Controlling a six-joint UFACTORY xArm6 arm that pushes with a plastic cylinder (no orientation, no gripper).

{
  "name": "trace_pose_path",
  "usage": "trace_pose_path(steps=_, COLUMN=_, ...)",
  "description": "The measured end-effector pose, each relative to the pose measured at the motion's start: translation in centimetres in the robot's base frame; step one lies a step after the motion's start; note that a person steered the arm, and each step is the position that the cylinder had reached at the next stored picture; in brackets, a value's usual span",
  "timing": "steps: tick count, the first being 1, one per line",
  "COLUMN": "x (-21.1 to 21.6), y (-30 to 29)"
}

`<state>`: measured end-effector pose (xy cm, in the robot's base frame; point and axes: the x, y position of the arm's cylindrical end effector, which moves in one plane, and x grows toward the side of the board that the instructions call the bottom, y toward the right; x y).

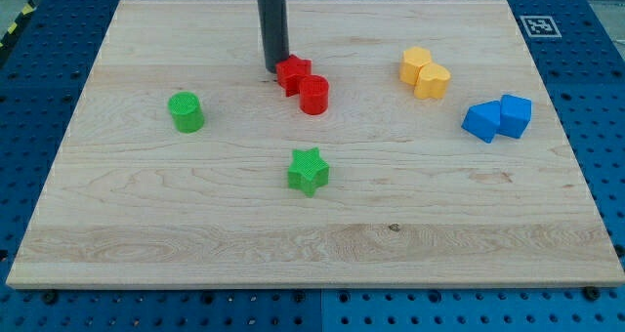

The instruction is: Push the green circle towards the bottom center of the board

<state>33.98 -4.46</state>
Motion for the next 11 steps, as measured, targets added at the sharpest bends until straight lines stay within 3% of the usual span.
trace_pose_path(steps=1, x=1.3, y=0.3)
trace_pose_path(steps=2, x=1.3, y=-3.4)
trace_pose_path(steps=4, x=2.2, y=-15.2)
trace_pose_path(steps=6, x=4.8, y=-15.2)
trace_pose_path(steps=8, x=7.4, y=-8.0)
trace_pose_path(steps=9, x=10.1, y=-7.2)
trace_pose_path(steps=11, x=13.4, y=-10.4)
